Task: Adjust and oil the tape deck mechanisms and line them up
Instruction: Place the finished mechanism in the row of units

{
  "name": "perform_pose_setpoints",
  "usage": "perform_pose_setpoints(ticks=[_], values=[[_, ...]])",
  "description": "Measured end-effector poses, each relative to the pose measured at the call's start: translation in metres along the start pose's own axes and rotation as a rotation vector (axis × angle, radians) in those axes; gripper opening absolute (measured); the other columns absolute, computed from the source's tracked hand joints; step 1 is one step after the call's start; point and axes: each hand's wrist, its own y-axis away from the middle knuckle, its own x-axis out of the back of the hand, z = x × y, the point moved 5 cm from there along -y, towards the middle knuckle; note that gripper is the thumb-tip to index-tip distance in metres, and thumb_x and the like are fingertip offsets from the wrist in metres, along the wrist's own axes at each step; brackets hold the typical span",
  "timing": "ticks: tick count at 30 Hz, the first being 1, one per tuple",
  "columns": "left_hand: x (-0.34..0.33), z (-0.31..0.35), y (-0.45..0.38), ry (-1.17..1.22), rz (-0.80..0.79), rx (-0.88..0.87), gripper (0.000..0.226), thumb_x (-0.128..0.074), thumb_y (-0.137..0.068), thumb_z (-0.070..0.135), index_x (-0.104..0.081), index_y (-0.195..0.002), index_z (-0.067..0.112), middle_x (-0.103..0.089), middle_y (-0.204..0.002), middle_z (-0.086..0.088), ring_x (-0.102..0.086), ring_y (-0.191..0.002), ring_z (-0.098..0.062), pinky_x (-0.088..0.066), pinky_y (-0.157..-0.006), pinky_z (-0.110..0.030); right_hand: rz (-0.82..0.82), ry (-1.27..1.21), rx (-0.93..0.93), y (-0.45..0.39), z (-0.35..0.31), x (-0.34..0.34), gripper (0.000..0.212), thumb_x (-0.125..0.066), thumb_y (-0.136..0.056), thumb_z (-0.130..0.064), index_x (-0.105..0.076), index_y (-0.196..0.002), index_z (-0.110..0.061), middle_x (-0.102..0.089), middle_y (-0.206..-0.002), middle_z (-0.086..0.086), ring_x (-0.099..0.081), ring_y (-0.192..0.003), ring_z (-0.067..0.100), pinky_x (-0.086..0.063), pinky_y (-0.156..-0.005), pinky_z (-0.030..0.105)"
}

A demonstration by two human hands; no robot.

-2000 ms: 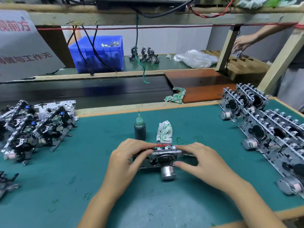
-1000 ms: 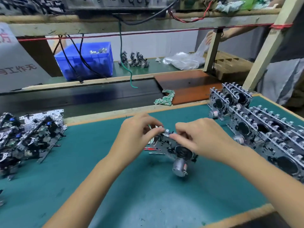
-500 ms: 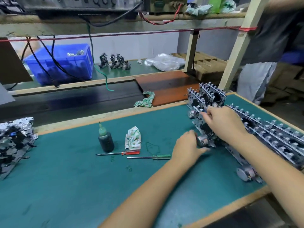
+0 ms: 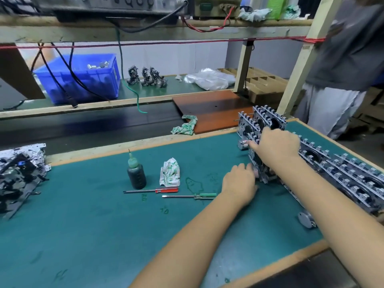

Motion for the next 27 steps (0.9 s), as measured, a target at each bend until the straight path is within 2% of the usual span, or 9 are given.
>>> perform_pose_setpoints(ticks=[4,7,10,12,16,20,22,25,27], values=[[0.045,-0.027,0.029,0.277,0.168,0.05,0.034,-0.055,-0.093,0.031,-0.055,-0.121,0.012,-0.06,-0.114,-0.005,-0.054,-0.109,-0.025,-0.044,-0.083,-0.037,0.131,-0.238,0.108,0.024,-0.03,0.036,0.041,-0.044,-0.091,-0.055,-0.053,-0.086,-0.015,-0.066,-0.082,0.008,-0.063,-0.08,0.031,-0.029,-0.06,0.031],[0.086,-0.07,0.075,0.39,0.302,0.131,0.016,-0.057,-0.089,0.03,-0.059,-0.091,0.014,-0.063,-0.082,0.006,-0.062,-0.085,-0.021,-0.045,-0.069,-0.032,0.096,-0.494,0.28,0.061,-0.085,0.061,0.033,-0.045,-0.089,-0.054,-0.046,-0.074,-0.024,-0.06,-0.067,-0.002,-0.061,-0.073,0.029,-0.028,-0.057,0.031],[0.114,-0.119,0.14,0.465,0.333,0.229,0.017,-0.053,-0.081,0.032,-0.065,-0.088,0.021,-0.069,-0.082,0.003,-0.062,-0.076,-0.017,-0.05,-0.073,-0.036,0.006,-0.648,0.494,0.098,-0.146,0.076,0.028,-0.04,-0.088,-0.054,-0.042,-0.077,-0.028,-0.048,-0.062,-0.008,-0.055,-0.066,0.025,-0.03,-0.055,0.032],[0.128,-0.153,0.188,0.425,0.371,0.309,0.011,-0.059,-0.082,0.024,-0.065,-0.084,0.032,-0.069,-0.081,0.011,-0.059,-0.071,-0.006,-0.048,-0.07,-0.029,-0.061,-0.727,0.673,0.121,-0.188,0.079,0.023,-0.041,-0.091,-0.05,-0.044,-0.083,-0.029,-0.047,-0.066,-0.01,-0.053,-0.068,0.02,-0.031,-0.056,0.032],[0.151,-0.211,0.287,0.127,0.442,0.508,0.014,-0.07,-0.084,0.025,-0.068,-0.096,0.032,-0.065,-0.089,0.02,-0.057,-0.079,0.002,-0.044,-0.075,-0.021,-0.136,-0.769,0.976,0.161,-0.272,0.085,0.022,-0.04,-0.096,-0.042,-0.048,-0.107,-0.024,-0.058,-0.094,-0.006,-0.056,-0.092,0.019,-0.034,-0.066,0.033],[0.181,-0.253,0.369,-0.268,0.497,0.601,0.034,-0.084,-0.067,0.012,-0.071,-0.097,0.017,-0.064,-0.095,-0.001,-0.062,-0.085,-0.028,-0.051,-0.074,-0.043,-0.279,-0.919,1.17,0.201,-0.352,0.102,0.025,-0.049,-0.095,-0.033,-0.05,-0.113,-0.017,-0.055,-0.107,0.003,-0.049,-0.103,0.022,-0.039,-0.077,0.035],[0.197,-0.277,0.403,-0.355,0.631,0.694,0.044,-0.087,-0.061,0.012,-0.066,-0.1,0.013,-0.059,-0.093,-0.006,-0.059,-0.083,-0.032,-0.05,-0.072,-0.049,-0.337,-1.039,1.19,0.213,-0.389,0.118,0.029,-0.054,-0.093,-0.031,-0.051,-0.116,-0.013,-0.054,-0.111,0.007,-0.049,-0.105,0.024,-0.038,-0.081,0.036],[0.204,-0.307,0.442,-0.28,0.836,0.931,0.056,-0.09,-0.057,0.016,-0.052,-0.096,0.006,-0.048,-0.086,-0.008,-0.053,-0.078,-0.034,-0.047,-0.069,-0.052,-0.426,-1.172,1.129,0.224,-0.439,0.141,0.034,-0.055,-0.093,-0.034,-0.05,-0.115,-0.009,-0.056,-0.111,0.013,-0.052,-0.101,0.03,-0.04,-0.081,0.038],[0.189,-0.323,0.454,-0.141,0.808,1.116,0.057,-0.088,-0.061,0.026,-0.046,-0.096,0.009,-0.048,-0.088,-0.007,-0.055,-0.079,-0.034,-0.045,-0.068,-0.046,-0.377,-1.118,1.116,0.231,-0.465,0.15,0.035,-0.053,-0.093,-0.041,-0.049,-0.107,-0.009,-0.06,-0.102,0.014,-0.057,-0.092,0.033,-0.039,-0.067,0.037]])
